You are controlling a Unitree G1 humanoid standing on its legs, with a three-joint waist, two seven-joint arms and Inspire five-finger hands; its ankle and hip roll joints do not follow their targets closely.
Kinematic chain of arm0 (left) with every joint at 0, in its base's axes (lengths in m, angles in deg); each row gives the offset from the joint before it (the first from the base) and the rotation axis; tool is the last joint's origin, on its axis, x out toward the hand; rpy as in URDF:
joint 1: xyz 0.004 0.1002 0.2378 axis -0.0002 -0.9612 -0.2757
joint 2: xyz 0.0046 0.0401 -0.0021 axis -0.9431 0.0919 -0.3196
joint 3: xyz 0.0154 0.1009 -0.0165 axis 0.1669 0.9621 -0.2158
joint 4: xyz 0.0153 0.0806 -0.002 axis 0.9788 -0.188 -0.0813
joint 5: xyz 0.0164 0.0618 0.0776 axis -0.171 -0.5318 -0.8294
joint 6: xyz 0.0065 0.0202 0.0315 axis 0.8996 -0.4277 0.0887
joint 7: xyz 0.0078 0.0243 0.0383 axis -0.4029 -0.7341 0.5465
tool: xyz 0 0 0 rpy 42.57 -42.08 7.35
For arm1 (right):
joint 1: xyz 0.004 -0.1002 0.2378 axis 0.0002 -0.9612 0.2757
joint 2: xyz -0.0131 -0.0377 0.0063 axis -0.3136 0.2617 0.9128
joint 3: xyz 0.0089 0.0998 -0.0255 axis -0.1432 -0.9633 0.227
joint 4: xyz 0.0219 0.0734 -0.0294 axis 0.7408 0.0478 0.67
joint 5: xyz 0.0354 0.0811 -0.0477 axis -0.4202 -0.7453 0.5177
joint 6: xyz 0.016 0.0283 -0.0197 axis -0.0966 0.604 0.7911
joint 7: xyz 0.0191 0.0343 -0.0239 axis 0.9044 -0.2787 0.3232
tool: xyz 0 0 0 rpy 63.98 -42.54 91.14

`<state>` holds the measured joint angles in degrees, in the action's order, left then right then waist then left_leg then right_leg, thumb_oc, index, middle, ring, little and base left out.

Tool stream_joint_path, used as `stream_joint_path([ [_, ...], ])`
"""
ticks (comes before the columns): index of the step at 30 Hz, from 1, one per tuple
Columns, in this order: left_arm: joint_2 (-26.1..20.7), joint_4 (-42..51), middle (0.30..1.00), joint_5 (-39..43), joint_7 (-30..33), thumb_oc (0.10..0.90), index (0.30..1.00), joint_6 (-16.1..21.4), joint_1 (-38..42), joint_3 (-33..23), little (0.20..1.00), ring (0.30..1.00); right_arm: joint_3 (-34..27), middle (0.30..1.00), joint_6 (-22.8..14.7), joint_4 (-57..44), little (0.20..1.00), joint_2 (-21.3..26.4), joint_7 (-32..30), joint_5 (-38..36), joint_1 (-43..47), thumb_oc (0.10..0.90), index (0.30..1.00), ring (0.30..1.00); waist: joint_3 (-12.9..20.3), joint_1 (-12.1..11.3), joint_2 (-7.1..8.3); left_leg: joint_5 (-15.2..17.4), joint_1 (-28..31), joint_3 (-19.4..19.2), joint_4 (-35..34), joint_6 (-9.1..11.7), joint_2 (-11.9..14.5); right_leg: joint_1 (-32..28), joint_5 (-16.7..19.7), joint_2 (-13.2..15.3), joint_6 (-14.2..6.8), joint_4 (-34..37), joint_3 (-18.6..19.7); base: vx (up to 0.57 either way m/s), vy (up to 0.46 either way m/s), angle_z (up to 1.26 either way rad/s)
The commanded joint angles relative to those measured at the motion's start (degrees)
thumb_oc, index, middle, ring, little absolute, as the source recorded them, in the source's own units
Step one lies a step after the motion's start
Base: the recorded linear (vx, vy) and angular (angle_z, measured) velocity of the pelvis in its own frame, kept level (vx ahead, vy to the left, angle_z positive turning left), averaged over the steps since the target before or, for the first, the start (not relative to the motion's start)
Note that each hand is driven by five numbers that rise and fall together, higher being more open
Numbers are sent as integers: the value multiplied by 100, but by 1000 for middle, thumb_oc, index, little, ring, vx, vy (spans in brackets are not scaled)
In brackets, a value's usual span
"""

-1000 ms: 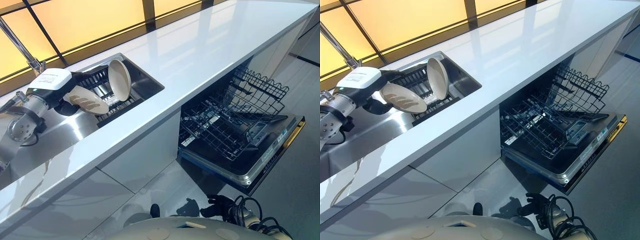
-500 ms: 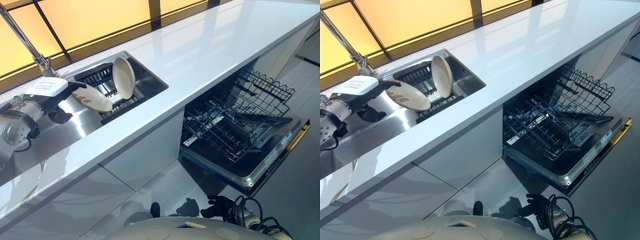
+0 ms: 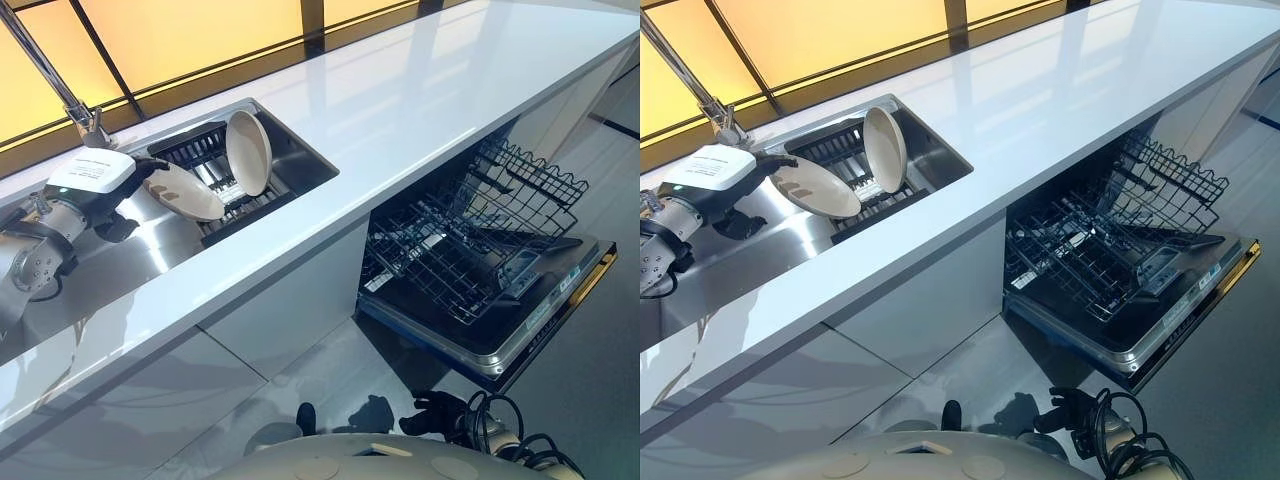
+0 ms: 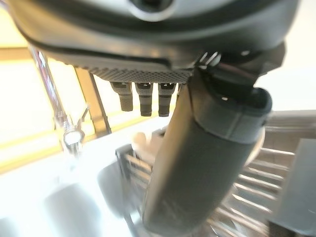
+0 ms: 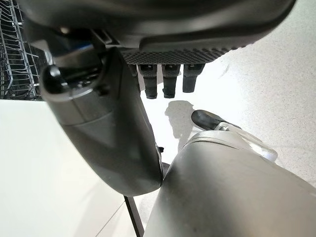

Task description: Pick up plates and place into dishwasher.

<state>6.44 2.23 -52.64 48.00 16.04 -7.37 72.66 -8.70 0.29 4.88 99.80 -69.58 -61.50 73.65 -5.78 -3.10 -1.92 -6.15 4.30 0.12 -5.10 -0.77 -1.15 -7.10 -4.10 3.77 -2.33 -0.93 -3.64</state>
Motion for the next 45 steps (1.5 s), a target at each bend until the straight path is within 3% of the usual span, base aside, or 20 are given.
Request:
stream_joint_path([
  [1,-676,-183,900,-401,1065,800,900,-253,944,-517,900,900,167,900,-136,-107,900,134,117,225,-123,800,900,900,63,86,-105,1121,85,-159,517,-468,-344,611,274,255,-485,-595,-22,0,0,0],
  [6,-487,-70,900,-841,1369,800,900,-336,846,-470,900,900,179,900,-152,-164,900,130,115,262,-142,800,900,900,42,129,-100,1120,89,-168,513,-474,-350,641,272,232,-471,-627,20,2,-1,-1],
  [17,-434,93,900,-1499,657,800,900,-383,1022,-13,900,900,150,900,-151,-148,900,163,169,402,-99,800,900,900,23,210,-140,1130,116,-250,520,-477,-349,662,294,214,-495,-662,75,2,0,-4],
  [28,-438,75,900,-1555,489,800,900,-454,1503,524,900,900,238,900,-152,-141,900,180,199,485,-114,800,900,900,-2,315,-192,1112,157,-292,473,-474,-369,672,323,194,-507,-661,113,0,0,0],
  [36,-247,-366,900,-1571,22,800,900,-1024,2305,1304,900,900,333,900,-105,-227,900,217,212,443,-80,800,900,900,14,477,-205,1102,189,-405,421,-466,-368,700,347,153,-524,-650,213,7,3,-2],
  [45,120,-947,900,-1870,-585,800,900,-1360,3016,2141,900,900,370,900,-34,-238,900,238,185,405,-53,800,900,900,-3,662,-224,1064,183,-523,341,-466,-368,797,404,90,-543,-666,368,6,6,-12],
])
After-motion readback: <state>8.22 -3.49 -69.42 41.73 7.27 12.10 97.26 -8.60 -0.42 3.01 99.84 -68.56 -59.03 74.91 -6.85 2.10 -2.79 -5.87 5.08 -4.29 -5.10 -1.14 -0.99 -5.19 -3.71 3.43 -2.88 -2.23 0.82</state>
